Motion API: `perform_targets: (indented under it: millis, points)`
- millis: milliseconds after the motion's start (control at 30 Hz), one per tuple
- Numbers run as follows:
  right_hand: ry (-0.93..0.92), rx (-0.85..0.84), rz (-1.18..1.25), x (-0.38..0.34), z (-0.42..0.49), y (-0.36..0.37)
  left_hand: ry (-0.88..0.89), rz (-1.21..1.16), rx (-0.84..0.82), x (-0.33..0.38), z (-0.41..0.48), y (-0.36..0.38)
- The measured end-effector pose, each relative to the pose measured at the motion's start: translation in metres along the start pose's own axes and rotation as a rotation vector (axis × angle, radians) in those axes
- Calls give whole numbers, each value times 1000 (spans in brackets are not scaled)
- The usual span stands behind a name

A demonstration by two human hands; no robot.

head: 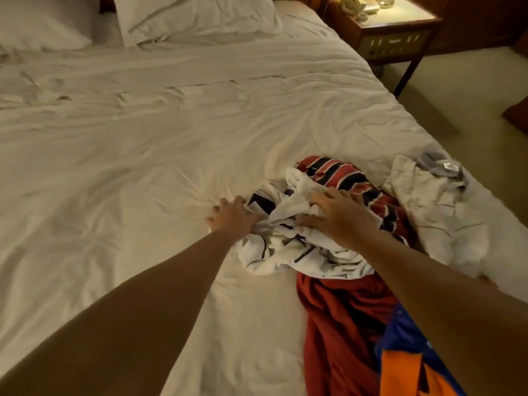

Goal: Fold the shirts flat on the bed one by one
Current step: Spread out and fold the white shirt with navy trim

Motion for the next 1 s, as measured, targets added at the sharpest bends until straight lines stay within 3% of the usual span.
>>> perform_targets:
  millis: [67,167,400,467,567,700,867,1000]
  points:
    - [-66,143,108,-5,2,-9,45,-164,112,-1,-2,-4]
    - [-84,228,273,-11,-3,-31,154,-518,35,-3,-17,-19]
    - [-35,439,383,-44,-18,-105,246,-766,262,-43,-69,-149]
    - [-2,371,340,-59,-20,-117,247,-806,312,-59,-85,-195]
    - [27,133,268,-94,-30,-124,308,-716,309,-80,-114,-248]
    - [-57,8,494,-175,-49,-143,422,-756,152,-95,-162,-284]
    - [-162,-24,712,-302,-63,-188,626,-880,57,-100,-226,-354]
    - [-269,159,789,-397,-74,-256,710,-926,135,-127,-279,-458]
Point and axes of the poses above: each hand's wrist, its own z-axis towards the middle knuckle, its own y-axis out of the palm, x = y × z, the point moved 8 cm from there along z, towards the middle knuckle, and after that the axes turned 3 degrees about x, right-handed, at the moved point
